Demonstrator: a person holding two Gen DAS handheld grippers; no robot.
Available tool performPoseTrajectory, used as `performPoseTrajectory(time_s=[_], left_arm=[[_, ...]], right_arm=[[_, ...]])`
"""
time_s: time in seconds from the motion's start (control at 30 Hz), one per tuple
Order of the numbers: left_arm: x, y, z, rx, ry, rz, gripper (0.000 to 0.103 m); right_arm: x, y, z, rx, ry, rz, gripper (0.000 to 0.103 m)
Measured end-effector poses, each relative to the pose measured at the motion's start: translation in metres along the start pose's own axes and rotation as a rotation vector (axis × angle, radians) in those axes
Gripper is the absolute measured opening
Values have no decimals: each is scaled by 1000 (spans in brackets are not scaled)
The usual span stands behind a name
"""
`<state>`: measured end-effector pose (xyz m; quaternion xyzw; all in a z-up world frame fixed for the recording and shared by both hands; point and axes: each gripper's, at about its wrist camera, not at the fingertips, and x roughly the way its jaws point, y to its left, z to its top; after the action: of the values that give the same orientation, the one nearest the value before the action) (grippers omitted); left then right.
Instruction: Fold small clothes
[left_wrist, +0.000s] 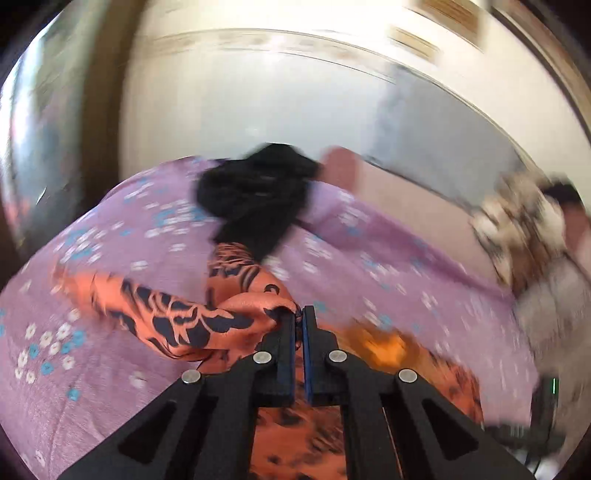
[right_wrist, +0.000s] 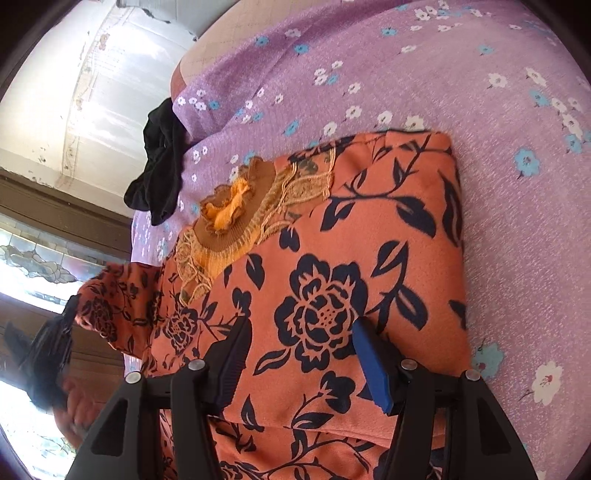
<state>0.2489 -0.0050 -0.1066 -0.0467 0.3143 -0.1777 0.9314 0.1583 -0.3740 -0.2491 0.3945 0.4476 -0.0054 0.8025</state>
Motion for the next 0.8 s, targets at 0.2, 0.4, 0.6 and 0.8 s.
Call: performPoseTrajectory(time_s=[0.2, 0.4, 0.6, 0.8], left_arm=[[20, -142, -119, 593, 252, 1, 8], [-11, -115, -127, 556, 239, 14, 22], [-54, 37, -80, -51, 107, 258, 77], [-29, 134, -79, -378, 226, 230, 87]], right_arm=[[-24, -13, 10, 49, -75, 6, 61], [-32, -16, 16, 51, -88, 31, 65], [-20, -11, 16, 56, -53, 49, 65], [-9, 0, 8, 35, -24, 55, 65]])
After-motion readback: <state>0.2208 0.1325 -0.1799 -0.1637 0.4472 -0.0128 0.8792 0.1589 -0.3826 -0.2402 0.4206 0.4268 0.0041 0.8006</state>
